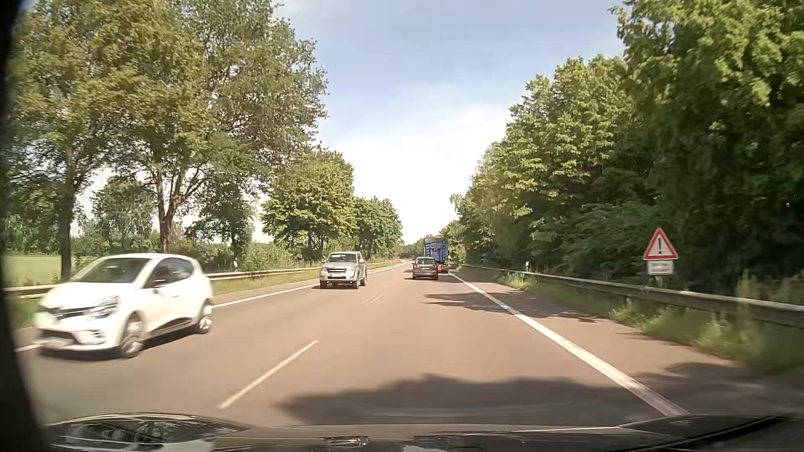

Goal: Follow the waypoints while adhering to traffic rules and regulations

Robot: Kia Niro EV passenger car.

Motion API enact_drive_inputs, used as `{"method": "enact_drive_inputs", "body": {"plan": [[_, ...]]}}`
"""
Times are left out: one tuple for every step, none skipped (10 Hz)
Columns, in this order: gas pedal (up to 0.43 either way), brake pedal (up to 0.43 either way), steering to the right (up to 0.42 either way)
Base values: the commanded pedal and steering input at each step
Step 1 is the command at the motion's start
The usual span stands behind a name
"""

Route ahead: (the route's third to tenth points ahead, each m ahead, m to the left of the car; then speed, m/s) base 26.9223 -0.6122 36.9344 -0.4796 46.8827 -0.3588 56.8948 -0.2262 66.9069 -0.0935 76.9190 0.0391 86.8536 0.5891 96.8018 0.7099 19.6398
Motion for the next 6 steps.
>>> {"method": "enact_drive_inputs", "body": {"plan": [[0.000,0.000,0.000],[0.000,0.000,0.000],[0.000,0.000,0.000],[0.000,0.000,0.000],[0.000,0.000,0.000],[0.000,0.000,0.000]]}}
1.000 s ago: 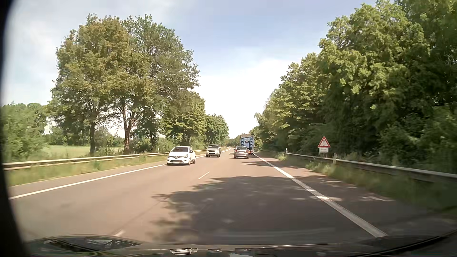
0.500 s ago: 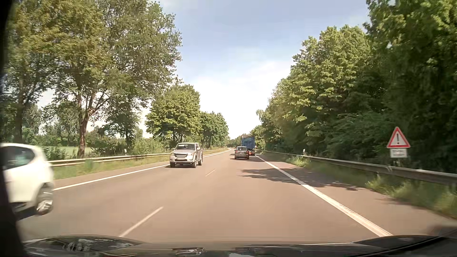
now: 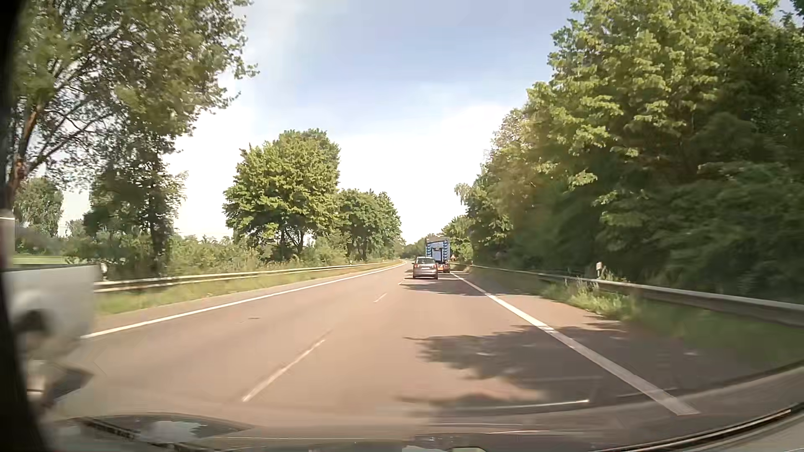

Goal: Follow the waypoints while adhering to traffic rules and regulations

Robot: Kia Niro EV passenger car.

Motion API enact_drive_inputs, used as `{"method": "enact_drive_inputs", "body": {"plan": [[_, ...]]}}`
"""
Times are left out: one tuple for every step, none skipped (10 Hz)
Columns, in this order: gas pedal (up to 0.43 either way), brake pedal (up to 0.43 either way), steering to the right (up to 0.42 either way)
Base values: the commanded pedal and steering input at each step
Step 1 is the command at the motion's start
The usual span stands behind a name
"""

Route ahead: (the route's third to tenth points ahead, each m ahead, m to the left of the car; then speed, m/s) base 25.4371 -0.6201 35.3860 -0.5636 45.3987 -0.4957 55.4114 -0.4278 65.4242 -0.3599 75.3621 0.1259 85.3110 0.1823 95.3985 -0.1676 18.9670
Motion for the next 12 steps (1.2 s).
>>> {"method": "enact_drive_inputs", "body": {"plan": [[0.000,0.000,0.000],[0.008,0.000,0.000],[0.020,0.000,0.000],[0.028,0.000,0.000],[0.067,0.000,0.000],[0.110,0.000,0.000],[0.130,0.000,0.000],[0.150,0.000,0.000],[0.150,0.000,0.000],[0.150,0.000,0.000],[0.169,0.000,0.000],[0.169,0.000,0.000]]}}
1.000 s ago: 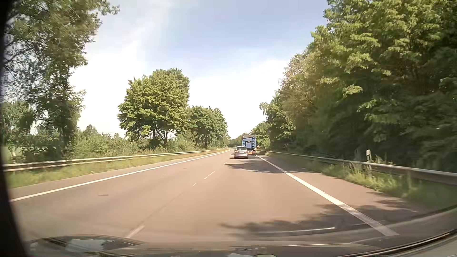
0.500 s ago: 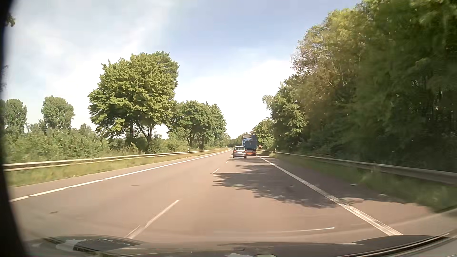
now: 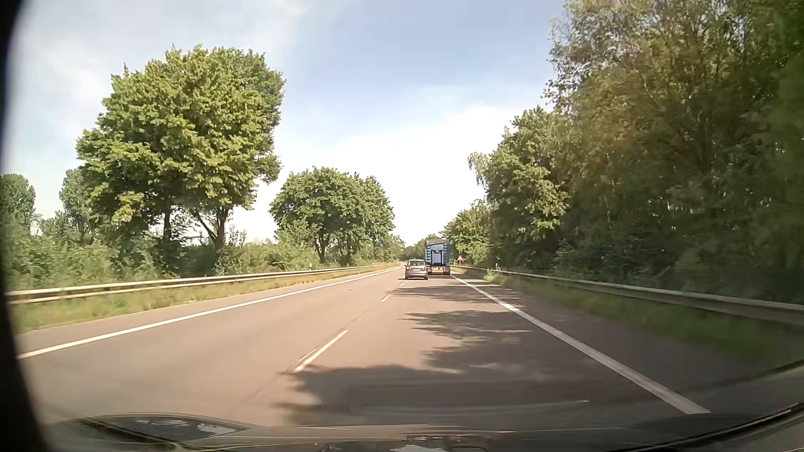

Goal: Follow the waypoints while adhering to traffic rules and regulations

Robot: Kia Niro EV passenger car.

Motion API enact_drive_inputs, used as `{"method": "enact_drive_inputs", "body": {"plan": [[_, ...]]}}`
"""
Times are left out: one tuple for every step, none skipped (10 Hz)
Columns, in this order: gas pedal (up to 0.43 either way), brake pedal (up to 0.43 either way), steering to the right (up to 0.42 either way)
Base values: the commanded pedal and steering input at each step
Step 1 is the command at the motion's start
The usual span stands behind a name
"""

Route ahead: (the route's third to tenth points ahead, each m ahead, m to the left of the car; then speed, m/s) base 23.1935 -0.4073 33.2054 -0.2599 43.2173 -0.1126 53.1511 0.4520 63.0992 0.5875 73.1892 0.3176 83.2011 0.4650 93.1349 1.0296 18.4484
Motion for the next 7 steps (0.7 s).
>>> {"method": "enact_drive_inputs", "body": {"plan": [[0.169,0.000,0.000],[0.177,0.000,0.000],[0.177,0.000,0.000],[0.177,0.000,0.000],[0.177,0.000,0.001],[0.177,0.000,0.000],[0.177,0.000,0.000]]}}
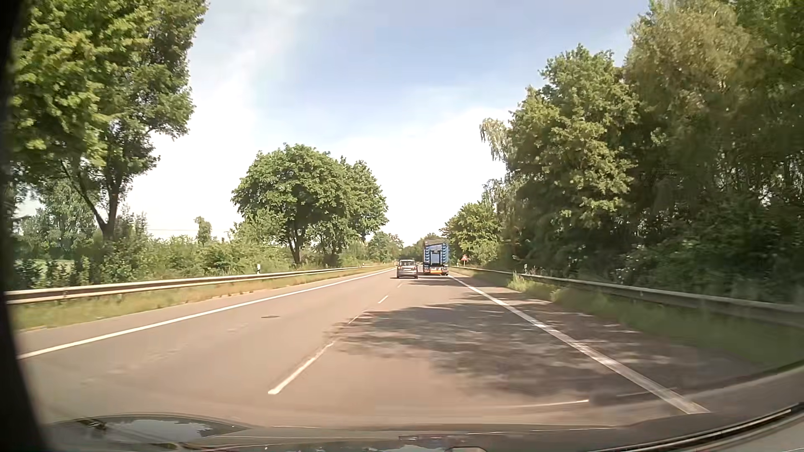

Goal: Follow the waypoints while adhering to traffic rules and regulations

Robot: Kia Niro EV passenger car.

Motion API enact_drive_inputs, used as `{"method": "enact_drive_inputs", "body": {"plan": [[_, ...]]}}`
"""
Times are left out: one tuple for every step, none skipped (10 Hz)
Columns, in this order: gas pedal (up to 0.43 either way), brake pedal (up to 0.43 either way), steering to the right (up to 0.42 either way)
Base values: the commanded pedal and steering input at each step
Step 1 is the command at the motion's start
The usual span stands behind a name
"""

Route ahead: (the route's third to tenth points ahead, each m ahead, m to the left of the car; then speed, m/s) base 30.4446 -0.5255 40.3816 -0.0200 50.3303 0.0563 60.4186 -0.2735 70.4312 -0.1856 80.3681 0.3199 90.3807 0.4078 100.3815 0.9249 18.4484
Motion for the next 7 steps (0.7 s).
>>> {"method": "enact_drive_inputs", "body": {"plan": [[0.177,0.000,0.000],[0.197,0.000,0.000],[0.197,0.000,0.000],[0.209,0.000,0.000],[0.220,0.000,0.000],[0.220,0.000,0.000],[0.220,0.000,0.000]]}}
